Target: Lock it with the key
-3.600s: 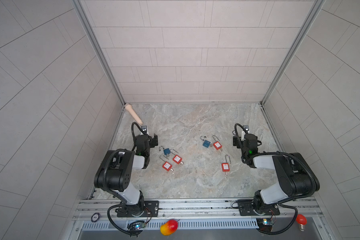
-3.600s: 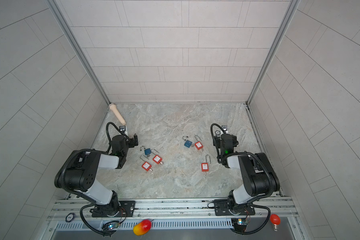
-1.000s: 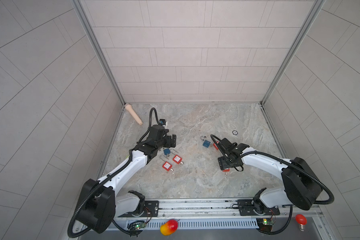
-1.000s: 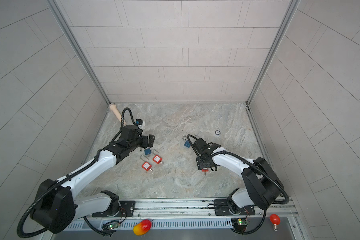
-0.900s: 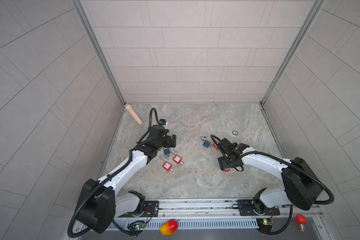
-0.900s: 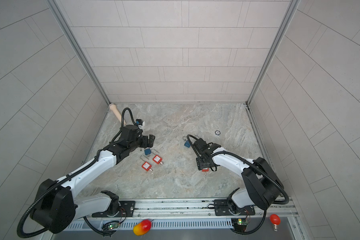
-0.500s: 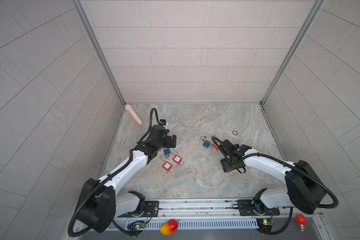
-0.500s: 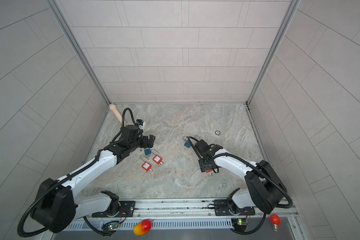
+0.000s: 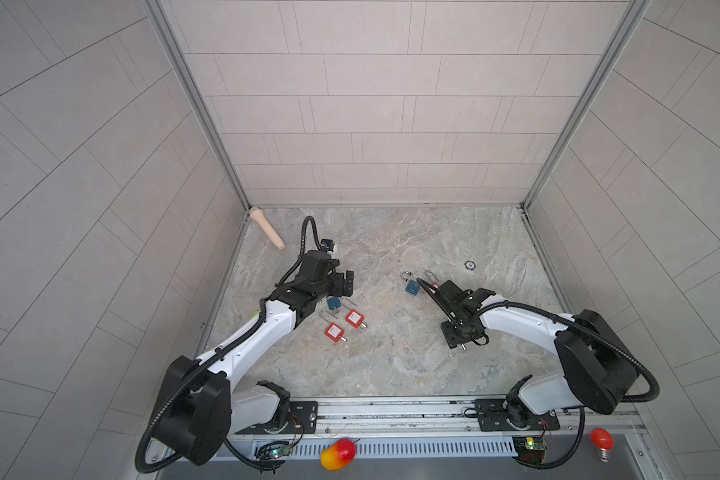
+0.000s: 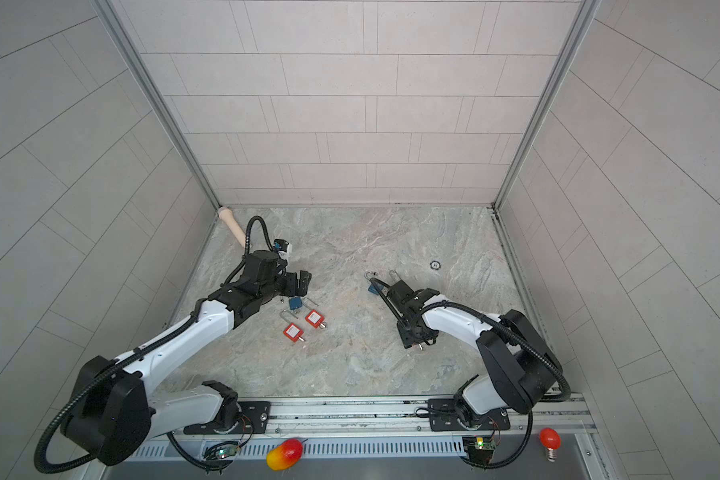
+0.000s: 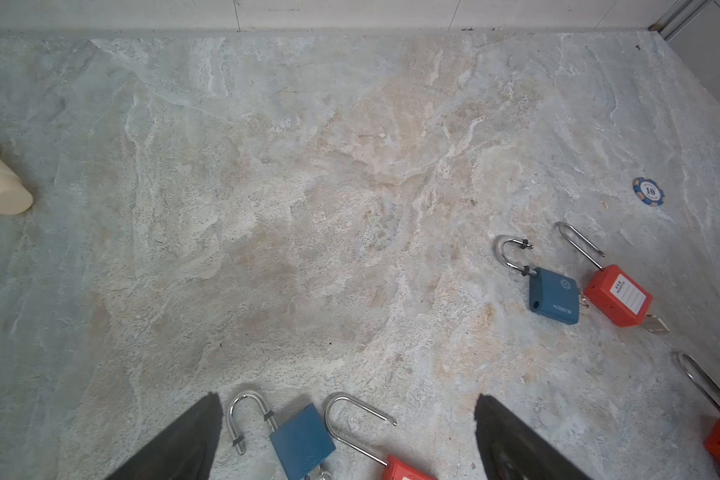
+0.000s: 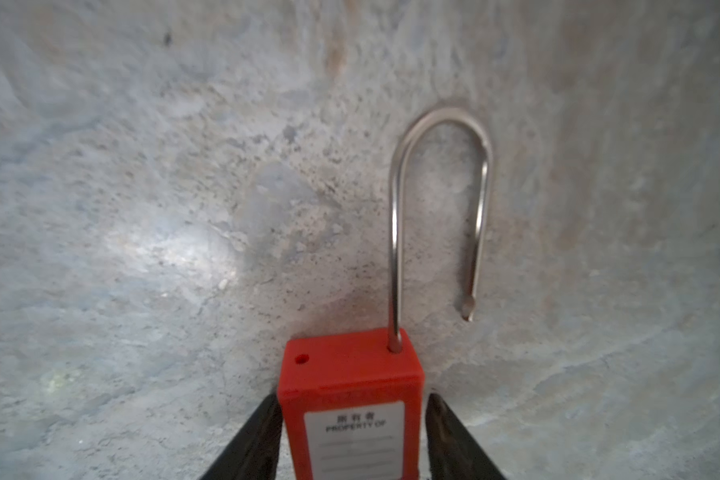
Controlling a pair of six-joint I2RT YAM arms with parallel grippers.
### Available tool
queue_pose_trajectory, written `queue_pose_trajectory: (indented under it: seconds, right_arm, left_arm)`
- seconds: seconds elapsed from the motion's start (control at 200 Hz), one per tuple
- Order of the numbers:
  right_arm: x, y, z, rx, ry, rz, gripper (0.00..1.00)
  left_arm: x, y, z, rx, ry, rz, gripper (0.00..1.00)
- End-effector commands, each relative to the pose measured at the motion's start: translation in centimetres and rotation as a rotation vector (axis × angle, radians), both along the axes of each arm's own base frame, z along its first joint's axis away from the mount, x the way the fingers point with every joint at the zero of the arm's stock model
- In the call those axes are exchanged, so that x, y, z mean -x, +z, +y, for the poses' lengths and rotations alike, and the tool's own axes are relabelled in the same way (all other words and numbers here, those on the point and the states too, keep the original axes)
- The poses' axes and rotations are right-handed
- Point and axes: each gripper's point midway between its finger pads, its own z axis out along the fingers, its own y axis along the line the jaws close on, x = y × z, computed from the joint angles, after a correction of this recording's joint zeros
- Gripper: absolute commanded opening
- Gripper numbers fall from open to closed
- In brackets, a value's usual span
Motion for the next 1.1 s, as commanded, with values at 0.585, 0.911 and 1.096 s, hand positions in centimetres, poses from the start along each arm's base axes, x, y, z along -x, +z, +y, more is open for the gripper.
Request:
queue_pose_trajectory:
  seconds: [0.585, 0.911, 1.096]
  right_arm:
    - [-2.6, 7.5, 4.8, -0.128, 0.283, -0.176, 0.31]
    - [-0.8, 14.3, 10.0, -0.368, 0.640, -0.363, 0.31]
    - [0.0, 15.0, 11.3, -0.424, 0.748, -0.375, 0.26]
  left_arm:
    - [0.8, 2.3, -4.4, 0.060, -0.266, -0.102, 0.95]
    - [4.6, 8.2, -8.3, 0.097, -0.644, -0.511, 0.84]
    - [7.2, 10.1, -10.2, 0.229, -0.794, -0.590, 0.74]
